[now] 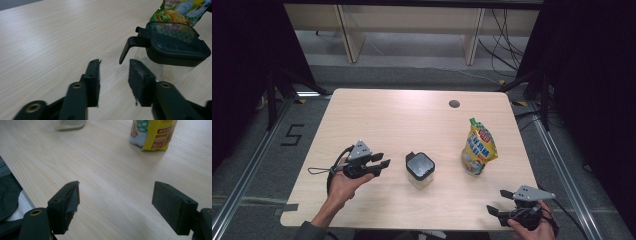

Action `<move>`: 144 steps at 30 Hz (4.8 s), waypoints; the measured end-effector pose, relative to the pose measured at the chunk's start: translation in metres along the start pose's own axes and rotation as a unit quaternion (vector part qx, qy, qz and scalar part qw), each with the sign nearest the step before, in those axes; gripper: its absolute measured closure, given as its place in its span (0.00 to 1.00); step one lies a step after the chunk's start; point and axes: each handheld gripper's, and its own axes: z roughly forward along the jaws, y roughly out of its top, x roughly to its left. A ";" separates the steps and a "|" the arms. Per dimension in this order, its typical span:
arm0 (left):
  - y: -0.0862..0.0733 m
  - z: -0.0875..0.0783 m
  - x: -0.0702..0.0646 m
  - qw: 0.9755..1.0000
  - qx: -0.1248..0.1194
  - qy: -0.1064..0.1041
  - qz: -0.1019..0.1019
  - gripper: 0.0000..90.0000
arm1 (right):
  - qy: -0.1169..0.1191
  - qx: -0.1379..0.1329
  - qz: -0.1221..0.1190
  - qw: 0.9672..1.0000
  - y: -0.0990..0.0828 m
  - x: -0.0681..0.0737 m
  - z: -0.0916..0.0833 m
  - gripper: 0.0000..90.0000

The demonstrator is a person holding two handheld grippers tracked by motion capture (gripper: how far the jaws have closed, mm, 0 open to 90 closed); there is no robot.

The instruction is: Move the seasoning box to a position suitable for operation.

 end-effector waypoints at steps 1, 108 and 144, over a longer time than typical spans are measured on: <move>0.004 0.004 -0.001 1.000 -0.003 0.003 0.012 0.81 | -0.001 0.002 0.000 1.000 0.000 0.000 0.000 0.26; -0.007 0.071 0.016 0.985 0.022 -0.142 0.094 0.76 | 0.003 0.010 -0.014 1.000 0.000 0.001 0.002 0.27; -0.016 0.050 -0.022 0.973 0.037 -0.164 0.160 0.82 | 0.009 0.012 -0.013 1.000 0.000 0.002 0.003 0.27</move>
